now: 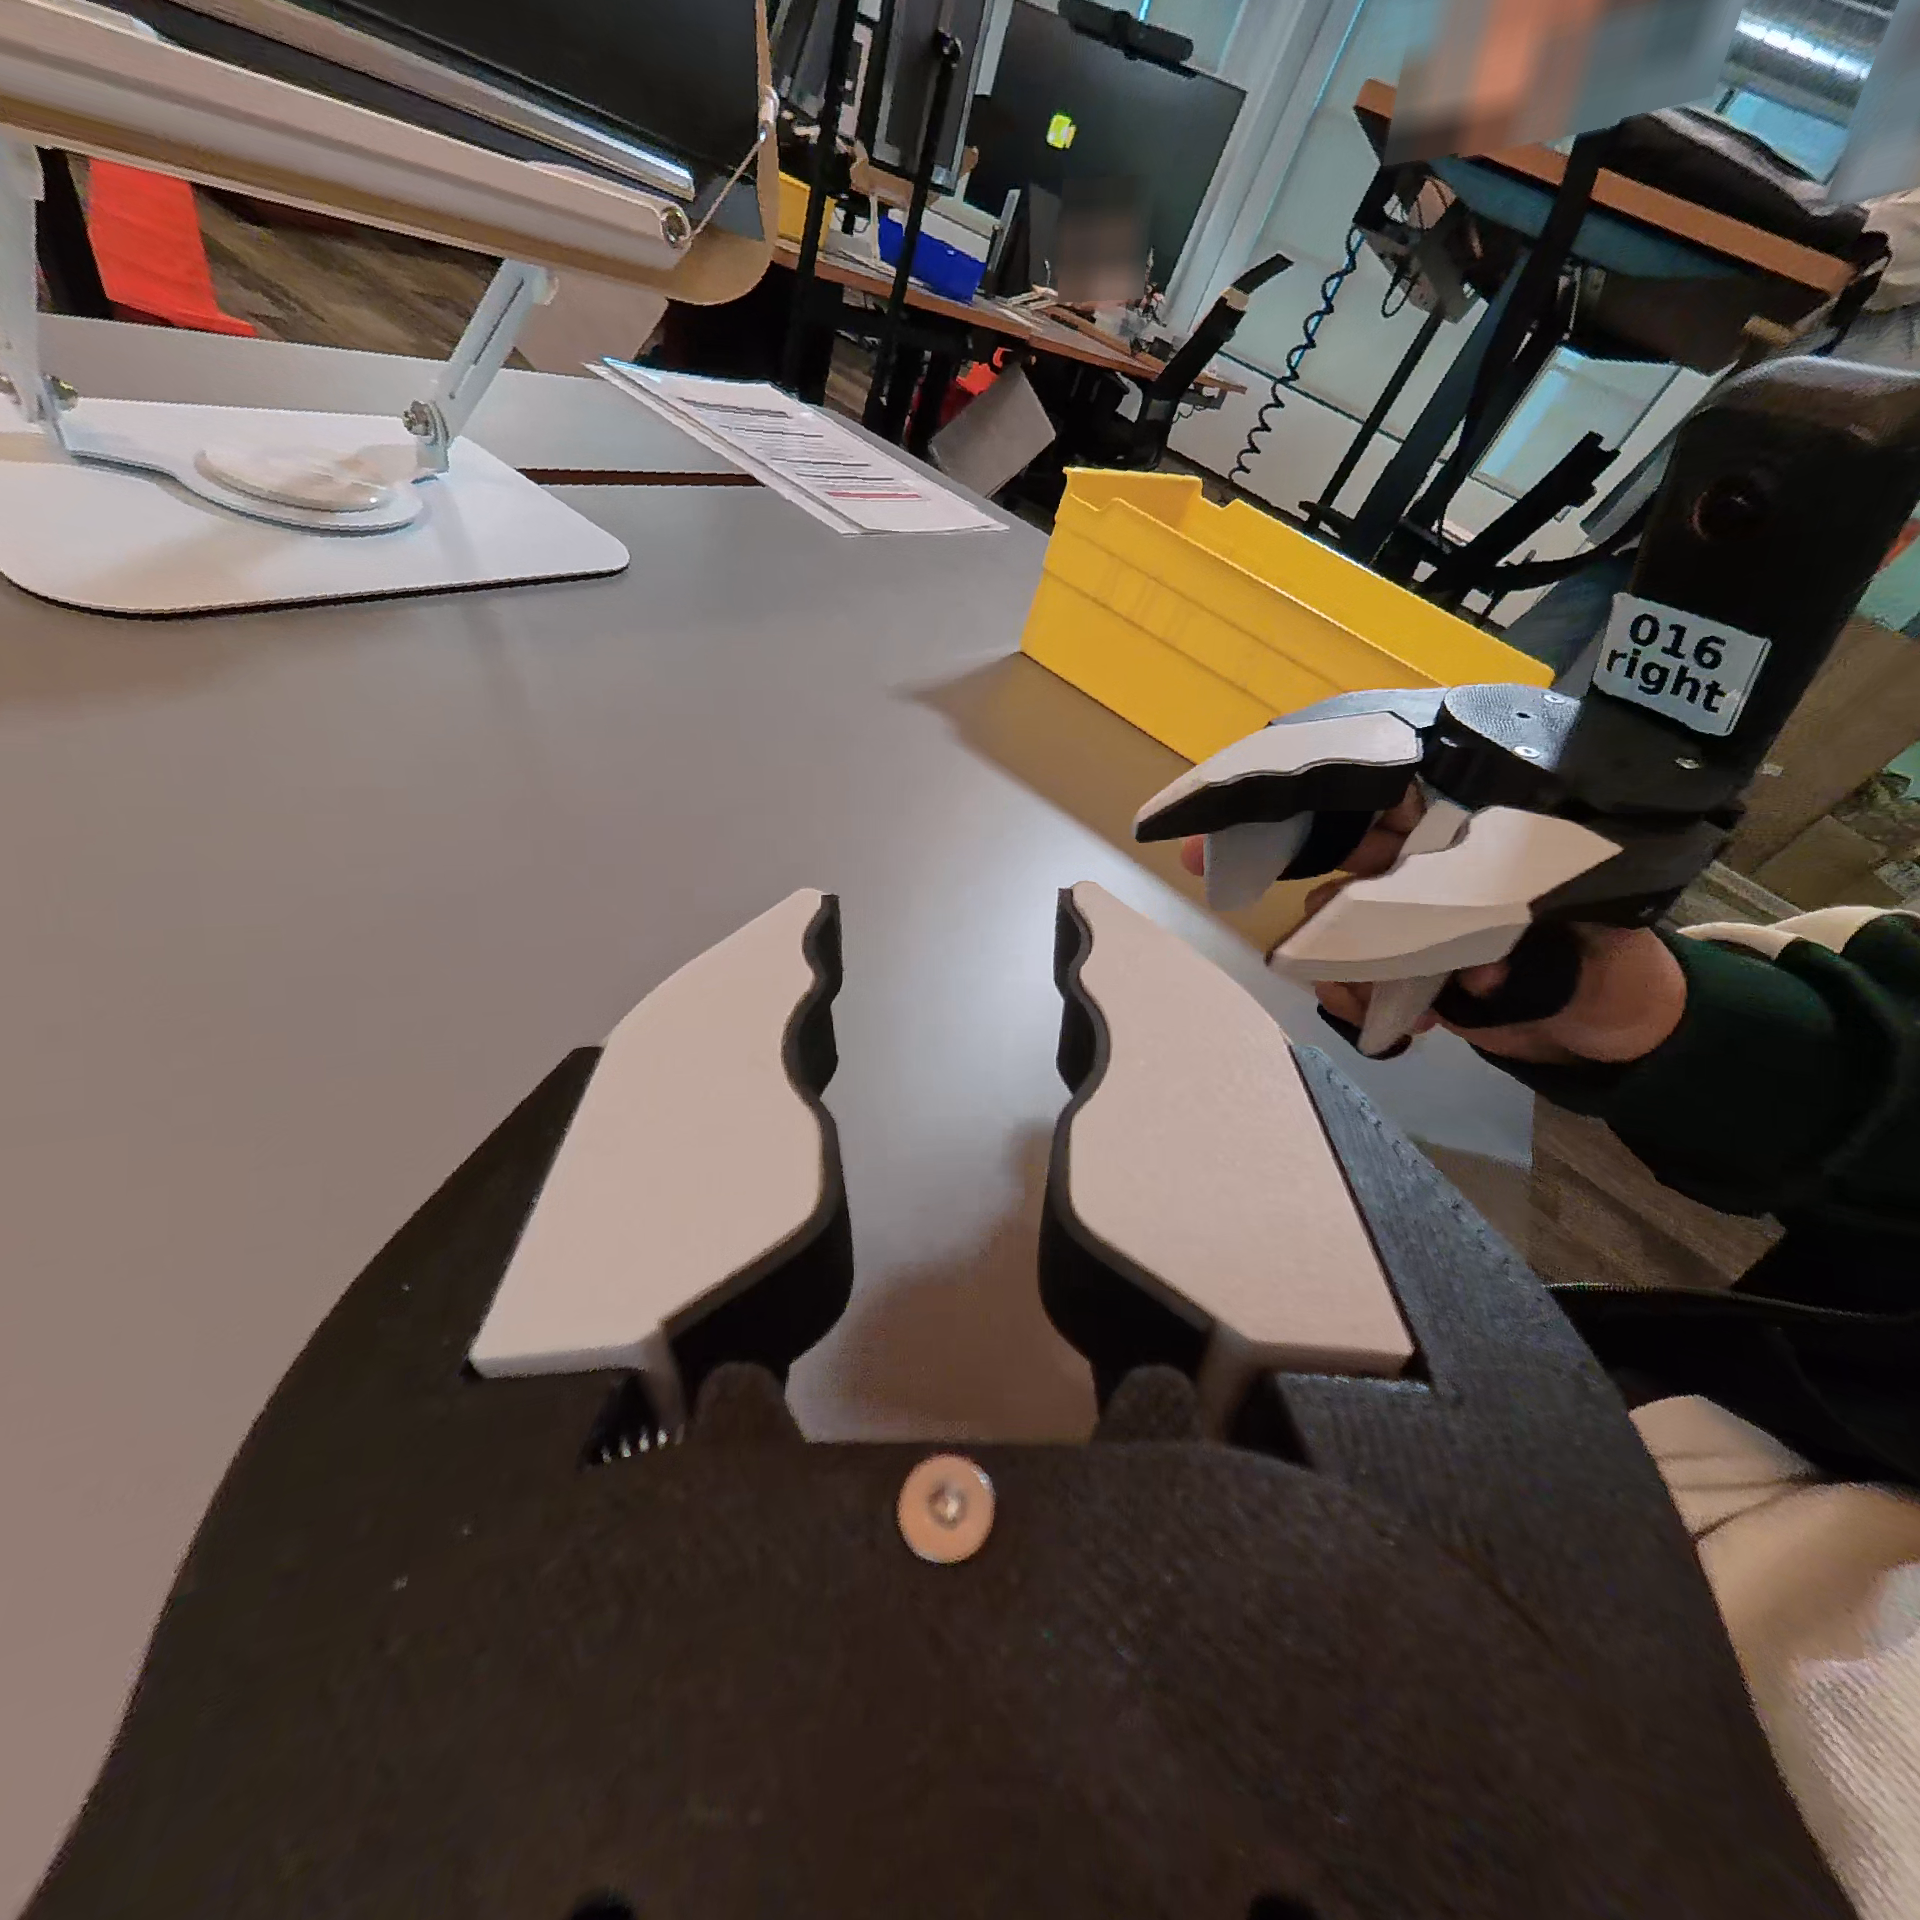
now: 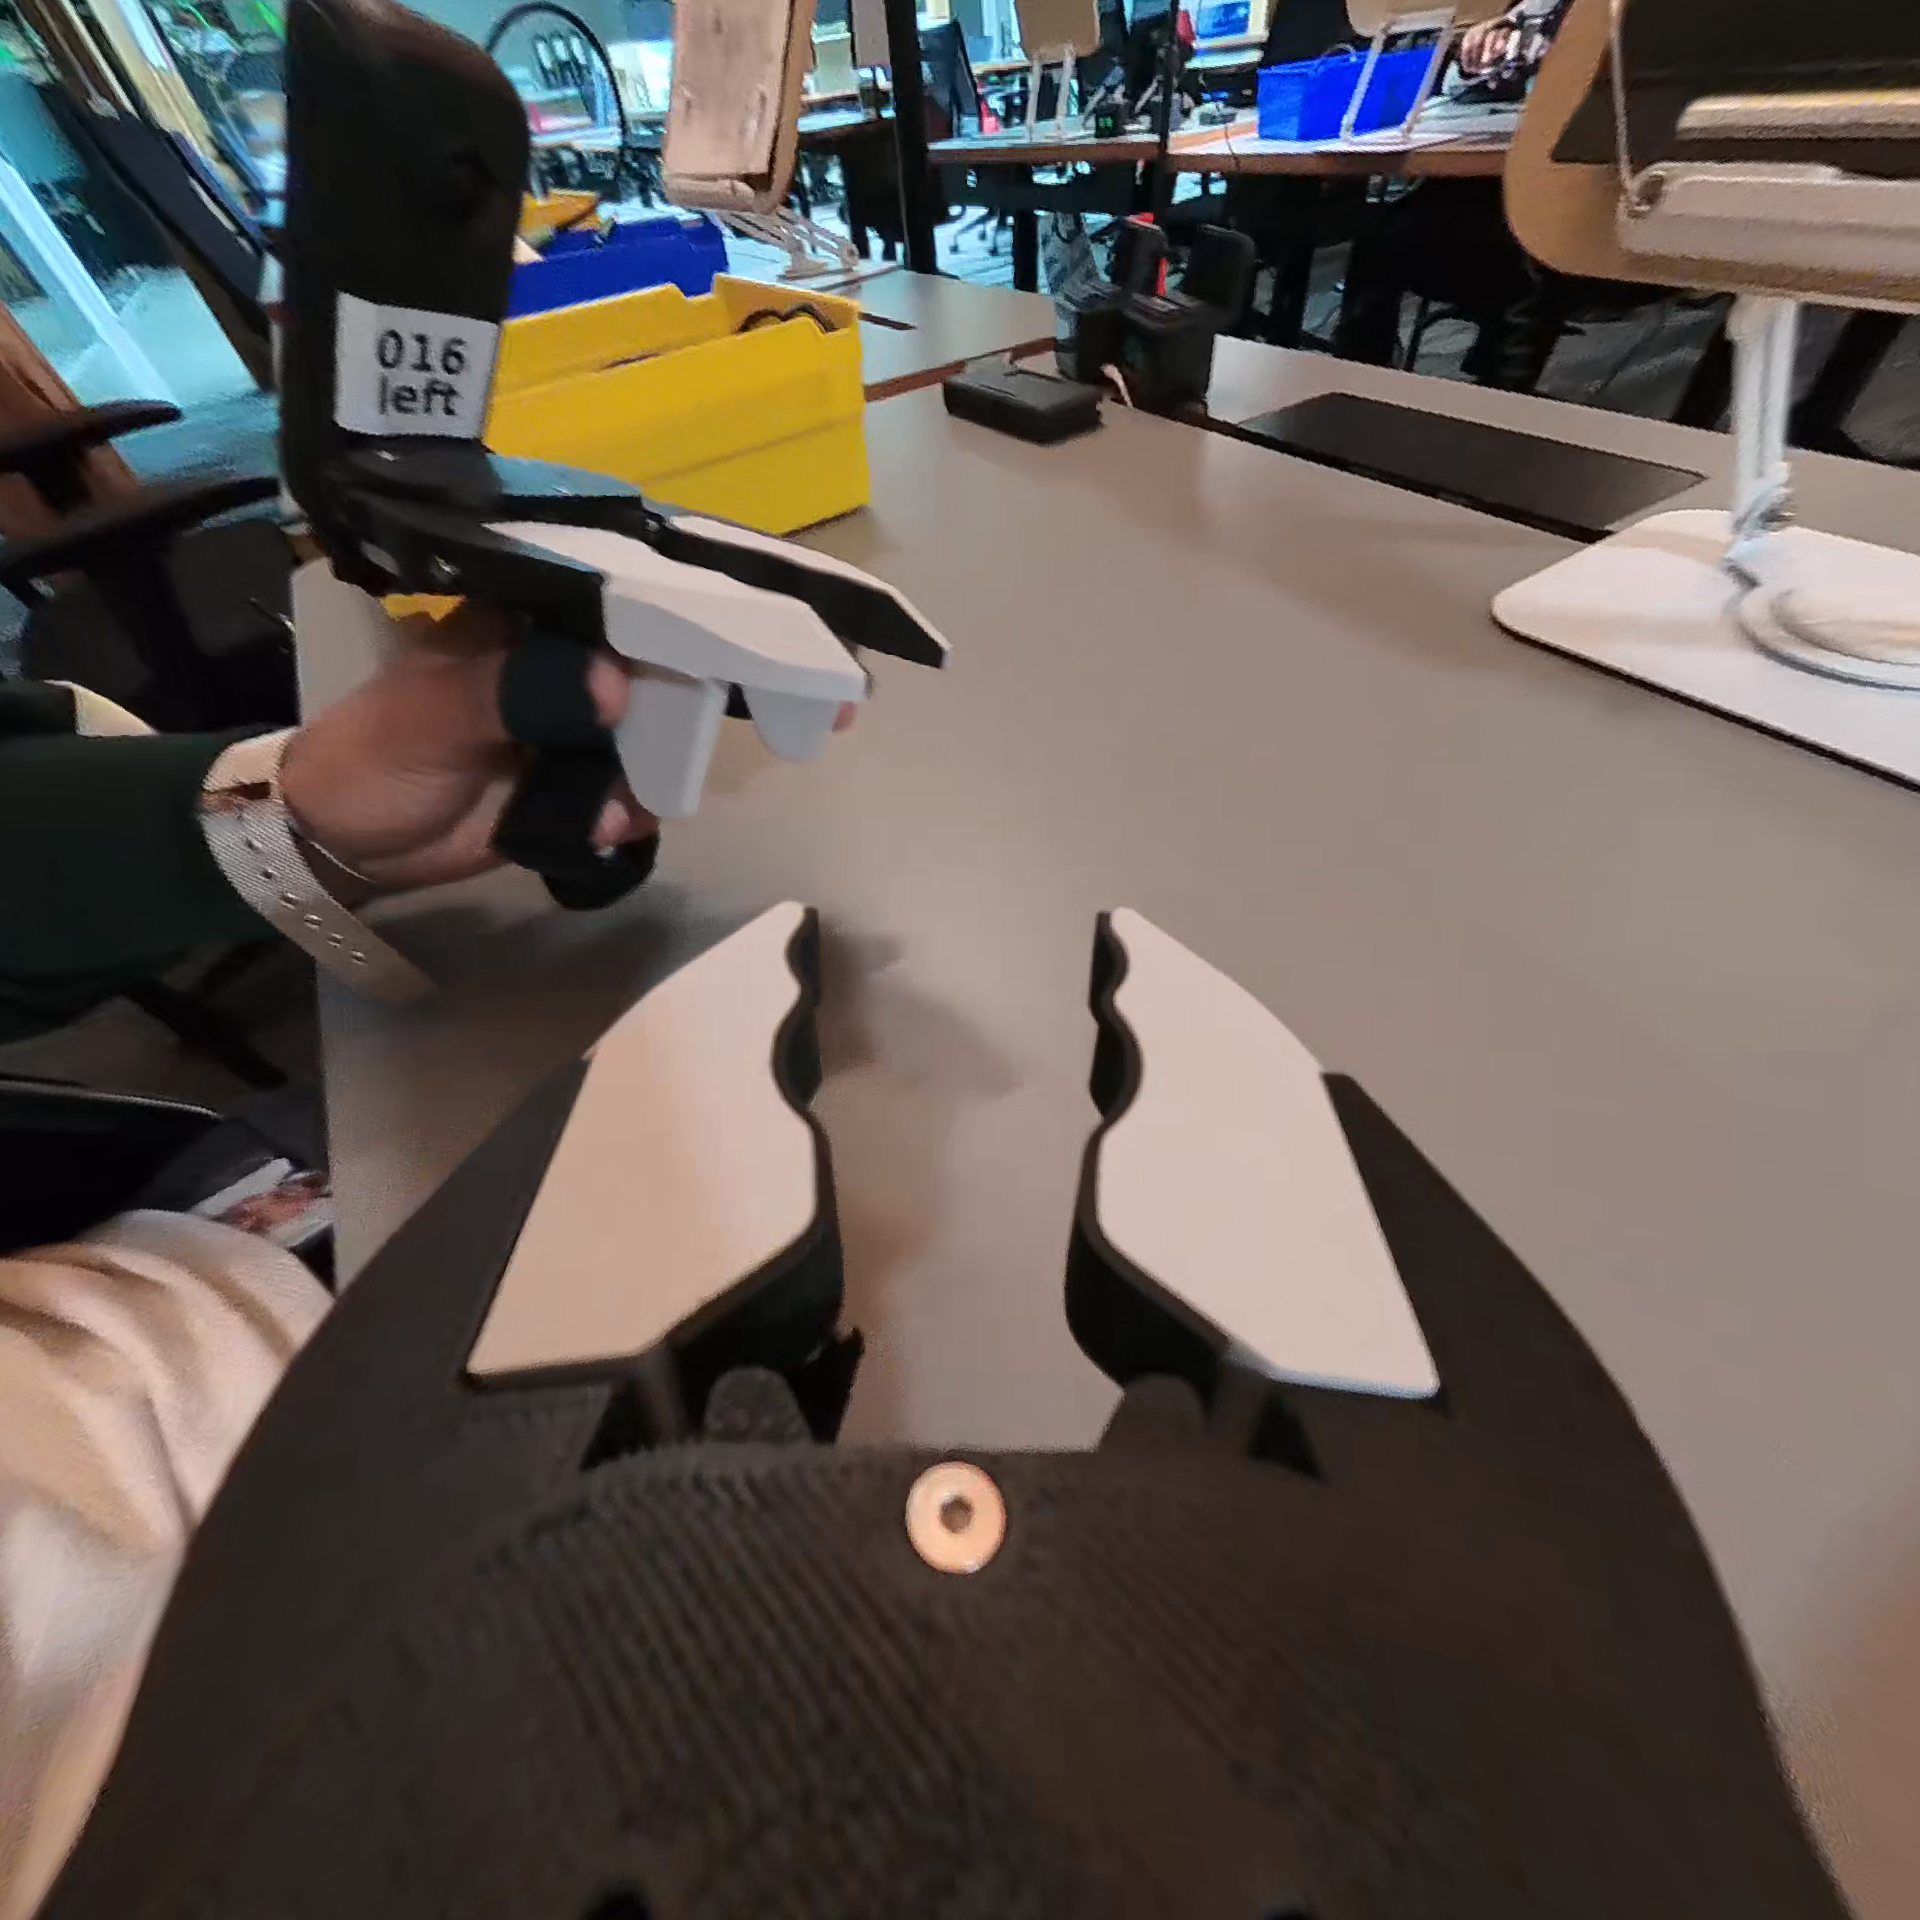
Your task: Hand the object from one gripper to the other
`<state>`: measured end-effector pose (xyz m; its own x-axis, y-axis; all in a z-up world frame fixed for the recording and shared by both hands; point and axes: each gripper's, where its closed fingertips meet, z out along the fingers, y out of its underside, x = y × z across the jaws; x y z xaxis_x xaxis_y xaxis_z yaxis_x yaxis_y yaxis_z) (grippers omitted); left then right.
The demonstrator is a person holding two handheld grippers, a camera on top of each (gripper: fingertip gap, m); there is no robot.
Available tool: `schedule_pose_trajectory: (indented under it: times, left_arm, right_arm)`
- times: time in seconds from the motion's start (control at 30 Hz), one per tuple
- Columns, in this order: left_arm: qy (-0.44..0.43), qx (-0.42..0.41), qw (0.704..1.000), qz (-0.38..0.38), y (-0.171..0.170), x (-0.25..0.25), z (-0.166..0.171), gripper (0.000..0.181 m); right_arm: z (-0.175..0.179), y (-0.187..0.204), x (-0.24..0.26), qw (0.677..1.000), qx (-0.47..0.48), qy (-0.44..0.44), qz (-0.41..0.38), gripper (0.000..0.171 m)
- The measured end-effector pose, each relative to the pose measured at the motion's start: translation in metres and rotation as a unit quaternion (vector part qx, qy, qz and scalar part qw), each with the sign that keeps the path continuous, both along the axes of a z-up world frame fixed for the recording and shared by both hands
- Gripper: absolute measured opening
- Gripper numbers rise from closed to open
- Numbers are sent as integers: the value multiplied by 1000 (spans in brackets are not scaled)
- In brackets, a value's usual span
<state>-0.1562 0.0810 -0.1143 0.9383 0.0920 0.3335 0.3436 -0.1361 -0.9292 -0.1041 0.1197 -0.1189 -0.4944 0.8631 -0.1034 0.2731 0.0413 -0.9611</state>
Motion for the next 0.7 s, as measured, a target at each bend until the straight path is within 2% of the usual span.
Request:
schedule_pose_trajectory:
  times: [0.2,0.33,0.43,0.53,0.63,0.7]
  left_arm:
    - [10,-5,1000,11,-1,-3,1,39]
    - [15,0,999,34,-8,-13,9,39]
    - [23,10,998,64,-24,-33,27,39]
    - [54,22,990,131,-65,-73,63,38]
    - [61,45,975,211,-130,-119,105,38]
    - [37,36,967,249,-177,-146,115,38]
  right_arm:
    - [2,19,1,999,-42,-3,-9,47]
    - [-3,22,1,1000,-7,-1,-10,43]
    - [-5,16,3,1000,5,-1,-1,42]
    - [-7,11,3,1000,14,-1,6,41]
    - [-8,9,3,1000,16,0,10,40]
    - [-9,8,3,1000,10,-3,12,39]
